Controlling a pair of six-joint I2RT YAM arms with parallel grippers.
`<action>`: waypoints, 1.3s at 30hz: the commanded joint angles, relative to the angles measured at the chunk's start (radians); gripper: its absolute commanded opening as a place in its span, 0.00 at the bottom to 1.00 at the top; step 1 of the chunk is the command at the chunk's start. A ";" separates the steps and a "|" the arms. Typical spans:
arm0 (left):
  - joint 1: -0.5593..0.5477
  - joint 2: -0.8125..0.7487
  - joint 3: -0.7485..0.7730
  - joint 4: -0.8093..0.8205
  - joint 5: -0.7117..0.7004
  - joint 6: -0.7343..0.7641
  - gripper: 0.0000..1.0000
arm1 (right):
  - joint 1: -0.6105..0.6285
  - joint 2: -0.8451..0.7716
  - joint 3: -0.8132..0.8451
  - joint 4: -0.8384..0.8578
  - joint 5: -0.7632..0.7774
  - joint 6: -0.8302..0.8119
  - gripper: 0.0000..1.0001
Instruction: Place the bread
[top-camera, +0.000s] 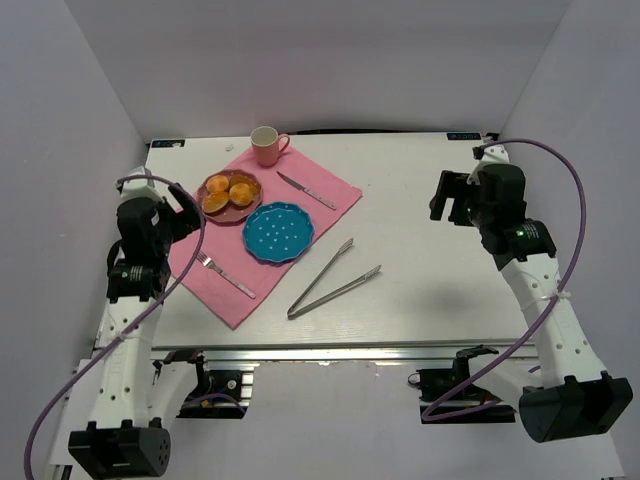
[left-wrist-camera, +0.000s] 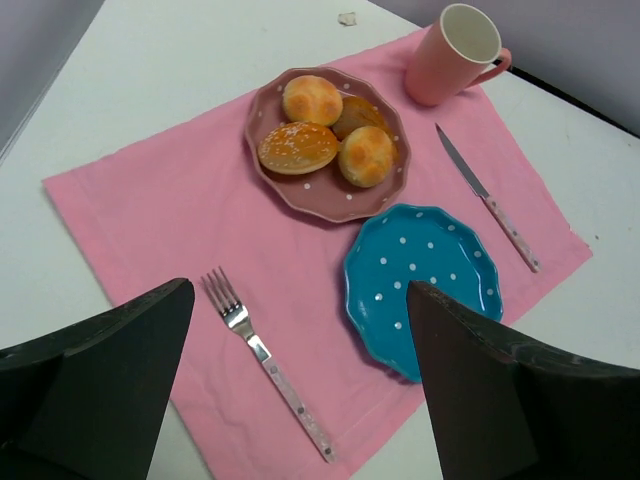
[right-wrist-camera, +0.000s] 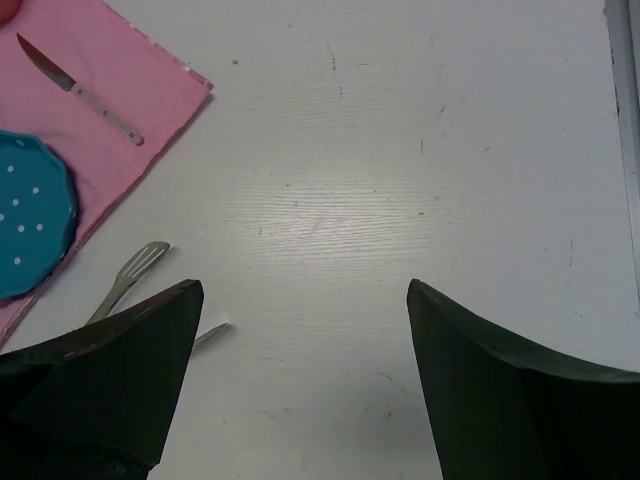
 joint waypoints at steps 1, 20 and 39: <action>-0.001 -0.089 -0.032 -0.035 -0.082 -0.064 0.98 | 0.000 -0.031 -0.022 0.030 -0.005 -0.011 0.90; -0.061 -0.106 0.014 -0.082 -0.269 -0.054 0.98 | 0.003 -0.057 -0.060 0.220 -0.084 0.130 0.89; -0.101 -0.098 0.001 -0.104 -0.331 -0.078 0.98 | 0.709 0.440 0.174 -0.301 0.386 1.349 0.89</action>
